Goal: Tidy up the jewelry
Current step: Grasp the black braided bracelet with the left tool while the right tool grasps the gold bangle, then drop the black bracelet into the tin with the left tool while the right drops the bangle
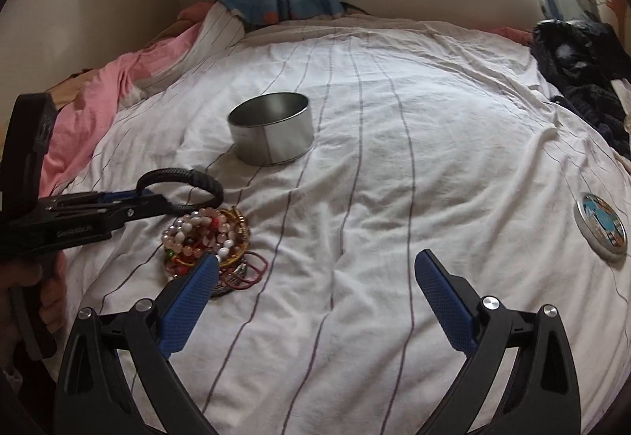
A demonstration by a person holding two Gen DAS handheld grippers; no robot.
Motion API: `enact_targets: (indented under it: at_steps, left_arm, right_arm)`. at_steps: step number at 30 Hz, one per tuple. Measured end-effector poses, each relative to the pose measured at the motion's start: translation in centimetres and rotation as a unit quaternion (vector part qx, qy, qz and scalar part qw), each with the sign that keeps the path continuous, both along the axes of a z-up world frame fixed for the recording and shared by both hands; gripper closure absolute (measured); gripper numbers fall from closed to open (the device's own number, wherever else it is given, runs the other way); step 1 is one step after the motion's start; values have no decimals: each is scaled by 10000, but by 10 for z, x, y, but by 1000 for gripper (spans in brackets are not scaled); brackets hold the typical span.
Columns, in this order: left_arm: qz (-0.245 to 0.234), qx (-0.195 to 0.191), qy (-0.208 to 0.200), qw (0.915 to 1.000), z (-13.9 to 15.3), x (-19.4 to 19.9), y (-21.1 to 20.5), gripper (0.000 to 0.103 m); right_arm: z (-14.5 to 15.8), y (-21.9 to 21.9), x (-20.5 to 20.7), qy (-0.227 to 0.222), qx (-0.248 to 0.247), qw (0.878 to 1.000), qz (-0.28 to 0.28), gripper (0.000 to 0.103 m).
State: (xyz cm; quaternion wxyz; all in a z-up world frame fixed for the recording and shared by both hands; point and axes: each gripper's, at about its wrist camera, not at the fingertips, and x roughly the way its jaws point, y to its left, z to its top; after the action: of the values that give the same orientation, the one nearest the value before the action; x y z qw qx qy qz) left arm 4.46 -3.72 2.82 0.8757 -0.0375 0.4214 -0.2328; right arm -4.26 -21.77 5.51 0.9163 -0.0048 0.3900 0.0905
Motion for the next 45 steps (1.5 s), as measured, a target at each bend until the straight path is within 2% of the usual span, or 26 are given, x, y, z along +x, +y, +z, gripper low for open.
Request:
enact_targets:
  at_steps: [1, 2, 3, 5, 7, 10, 11, 14, 17, 23, 27, 30, 33, 34, 35, 36, 38, 43, 44, 45]
  left_arm:
    - [-80, 41, -65, 9999, 2, 1, -3, 68]
    - [-218, 135, -146, 9996, 4, 1, -9, 68]
    - [-404, 198, -215, 9988, 6, 1, -15, 68]
    - [-672, 219, -276, 9971, 9, 1, -23, 70]
    - [-751, 264, -248, 9965, 9, 2, -26, 75]
    - [-576, 275, -225, 9977, 9, 4, -20, 77]
    - [-501, 248, -205, 9982, 10, 5, -17, 77]
    - [-308, 62, -50, 9995, 9, 9, -6, 77]
    - [-138, 28, 31, 9999, 7, 11, -1, 77]
    - [74, -53, 17, 10000, 9, 12, 6, 77]
    - [132, -66, 92, 9998, 6, 14, 7, 77]
    - [140, -77, 190, 9997, 2, 15, 7, 77]
    - [146, -76, 264, 9995, -1, 16, 5, 76]
    - [138, -83, 287, 9995, -2, 16, 5, 76]
    - [127, -97, 300, 9994, -3, 16, 4, 76]
    - [126, -103, 310, 9994, -3, 17, 3, 75]
    - [133, -82, 314, 9994, -4, 18, 2, 74]
    - [211, -142, 406, 9989, -10, 22, 3, 72]
    - [226, -170, 419, 9987, -11, 23, 4, 72]
    - [242, -195, 422, 9986, -11, 23, 4, 72]
  right_arm:
    - [0, 5, 6, 79, 3, 9998, 198, 14]
    - [0, 8, 13, 214, -8, 9992, 335, 35]
    - [-2, 9, 19, 351, 54, 9983, 471, 51]
    - [-5, 10, 33, 585, 210, 9957, 694, 58]
    - [-9, 10, 43, 773, 268, 9928, 876, 59]
    - [-17, 13, 53, 1001, 454, 9878, 1100, 59]
    - [-22, 14, 55, 1062, 476, 9865, 1149, 62]
    - [-34, 13, 59, 1200, 772, 9820, 1240, 90]
    - [-31, 5, 58, 1090, 1064, 9814, 1169, 99]
    - [-6, -31, 52, 552, 2198, 9684, 1043, 99]
    - [3, -46, 51, 362, 2448, 9644, 931, 99]
    - [3, -62, 53, 330, 2239, 9729, 470, 99]
    - [-3, -64, 59, 481, 1647, 9851, 82, 99]
    - [-7, -64, 61, 597, 1589, 9855, 39, 99]
    - [-13, -65, 64, 732, 1598, 9844, 19, 93]
    - [-18, -67, 66, 831, 1575, 9840, -41, 69]
    - [-24, -66, 65, 886, 1381, 9863, -156, 45]
    - [-39, -53, 74, 1105, 745, 9909, -166, 45]
    - [-41, -48, 76, 1106, 605, 9919, -144, 50]
    - [-42, -44, 77, 1101, 476, 9927, -85, 68]
